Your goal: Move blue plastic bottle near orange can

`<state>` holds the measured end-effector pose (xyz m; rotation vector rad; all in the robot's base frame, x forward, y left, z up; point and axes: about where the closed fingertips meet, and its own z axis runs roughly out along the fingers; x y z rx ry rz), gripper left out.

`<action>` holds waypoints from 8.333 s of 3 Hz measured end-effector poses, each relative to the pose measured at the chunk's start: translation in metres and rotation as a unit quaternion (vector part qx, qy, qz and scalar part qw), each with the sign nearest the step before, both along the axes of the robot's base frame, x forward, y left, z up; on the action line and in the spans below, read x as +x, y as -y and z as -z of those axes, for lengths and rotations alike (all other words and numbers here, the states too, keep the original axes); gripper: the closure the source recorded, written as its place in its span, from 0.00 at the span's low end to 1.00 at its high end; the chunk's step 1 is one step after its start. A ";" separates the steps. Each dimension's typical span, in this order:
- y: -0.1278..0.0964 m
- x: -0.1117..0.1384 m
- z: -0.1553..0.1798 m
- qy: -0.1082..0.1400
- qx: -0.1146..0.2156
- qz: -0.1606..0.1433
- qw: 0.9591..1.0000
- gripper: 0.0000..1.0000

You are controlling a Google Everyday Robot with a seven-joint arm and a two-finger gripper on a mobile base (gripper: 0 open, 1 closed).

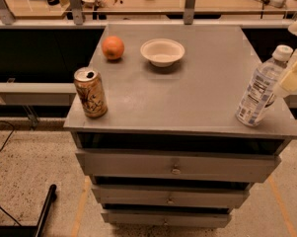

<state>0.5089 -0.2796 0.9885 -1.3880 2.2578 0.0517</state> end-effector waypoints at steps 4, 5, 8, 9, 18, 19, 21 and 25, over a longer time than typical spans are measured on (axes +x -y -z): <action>0.004 0.014 0.027 0.093 0.119 -0.026 0.988 0.00; -0.005 0.020 0.035 0.096 0.142 -0.031 0.985 0.00; -0.010 0.027 0.048 0.102 0.208 -0.025 0.972 0.00; -0.007 0.028 0.051 0.104 0.227 -0.020 0.968 0.11; -0.220 0.125 -0.028 0.135 0.313 -0.199 0.919 1.00; -0.220 0.125 -0.028 0.135 0.313 -0.199 0.919 1.00; -0.291 0.081 0.026 0.074 0.312 -0.271 0.908 1.00; -0.330 0.056 0.049 0.038 0.305 -0.309 0.900 0.28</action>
Offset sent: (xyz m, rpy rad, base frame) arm 0.0034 -0.0229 -0.0146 0.2439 -0.2083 0.0420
